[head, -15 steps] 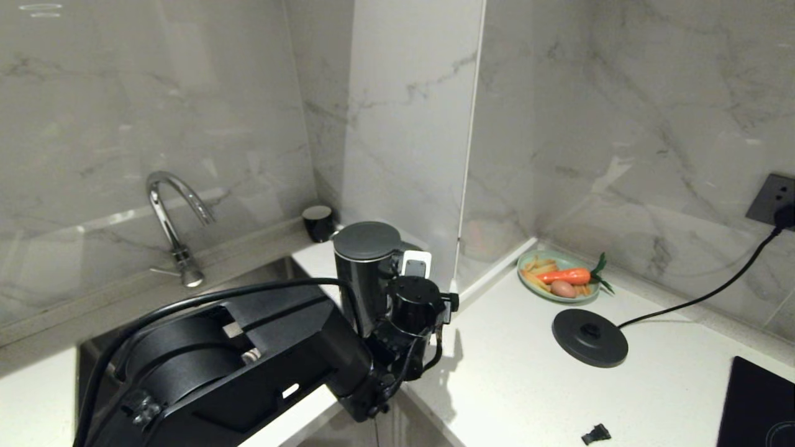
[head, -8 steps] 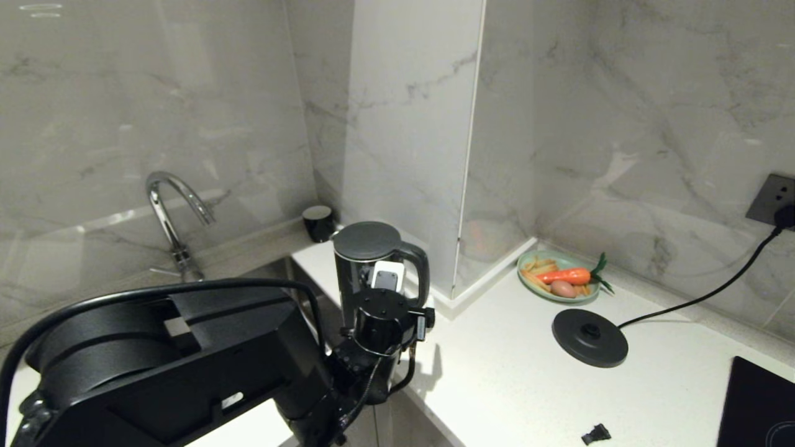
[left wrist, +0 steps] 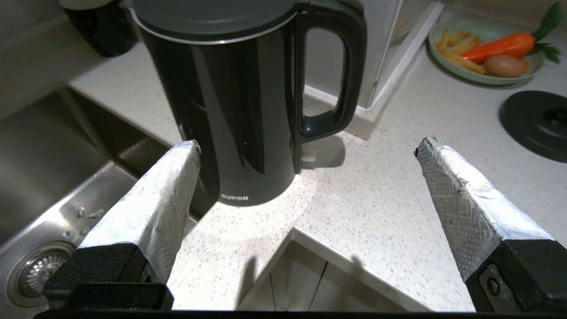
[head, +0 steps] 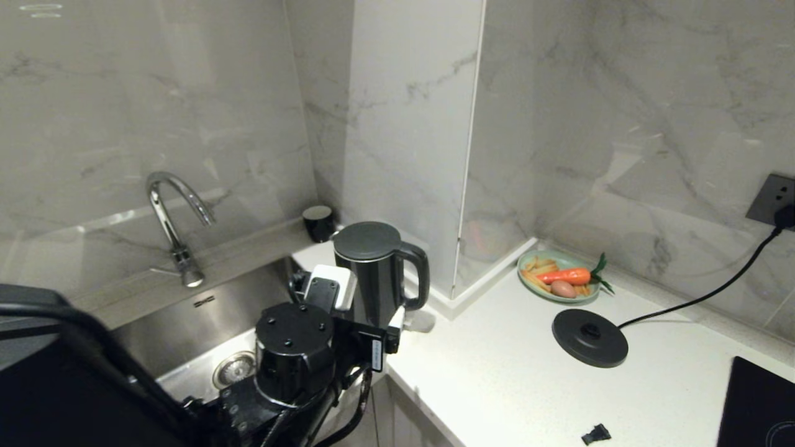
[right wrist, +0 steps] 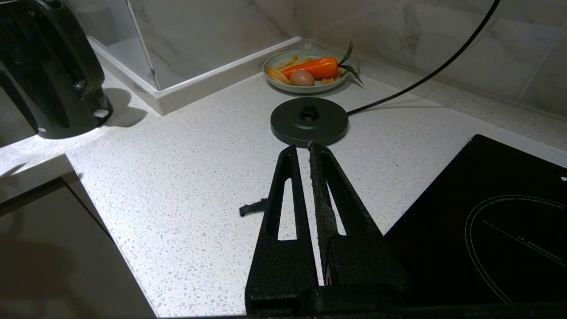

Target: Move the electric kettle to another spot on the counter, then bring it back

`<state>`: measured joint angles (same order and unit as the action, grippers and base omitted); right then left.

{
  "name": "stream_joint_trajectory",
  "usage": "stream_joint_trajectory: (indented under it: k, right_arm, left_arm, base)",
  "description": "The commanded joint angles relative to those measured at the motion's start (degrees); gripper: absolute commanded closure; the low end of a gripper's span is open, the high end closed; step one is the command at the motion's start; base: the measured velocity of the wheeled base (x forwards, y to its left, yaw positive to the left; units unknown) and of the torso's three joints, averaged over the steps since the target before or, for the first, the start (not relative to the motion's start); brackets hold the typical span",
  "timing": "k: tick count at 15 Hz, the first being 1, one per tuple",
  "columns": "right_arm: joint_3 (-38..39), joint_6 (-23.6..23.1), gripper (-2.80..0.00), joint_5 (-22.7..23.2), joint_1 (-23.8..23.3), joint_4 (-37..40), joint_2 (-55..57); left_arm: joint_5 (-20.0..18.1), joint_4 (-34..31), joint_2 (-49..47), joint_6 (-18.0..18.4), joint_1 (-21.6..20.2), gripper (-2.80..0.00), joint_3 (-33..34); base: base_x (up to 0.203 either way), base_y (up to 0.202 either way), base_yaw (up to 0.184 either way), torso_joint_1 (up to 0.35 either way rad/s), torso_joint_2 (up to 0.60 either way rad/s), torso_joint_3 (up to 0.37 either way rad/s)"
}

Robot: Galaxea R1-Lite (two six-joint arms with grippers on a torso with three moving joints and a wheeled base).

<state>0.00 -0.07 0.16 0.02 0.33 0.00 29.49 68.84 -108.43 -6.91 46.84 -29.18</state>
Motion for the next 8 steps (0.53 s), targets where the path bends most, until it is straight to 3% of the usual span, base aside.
stream_joint_trajectory:
  k: [1,5,8]
  right_arm:
    - [0.0,0.0,0.0,0.0,0.0,0.0,0.0]
    - [0.0,0.0,0.0,0.0,0.0,0.0,0.0]
    - [0.0,0.0,0.0,0.0,0.0,0.0,0.0]
  left_arm:
    - [2.0,-2.0,12.1,0.0,1.3,0.0,4.6]
    - [5.0,-10.3,29.5,0.8,1.5,0.0,11.8]
    - [8.3,-22.3,45.2,1.5,0.3,0.0,14.0]
  base:
    - [0.0,0.0,0.0,0.0,0.0,0.0]
    - [0.0,0.0,0.0,0.0,0.0,0.0]
    - [0.0,0.0,0.0,0.0,0.0,0.0]
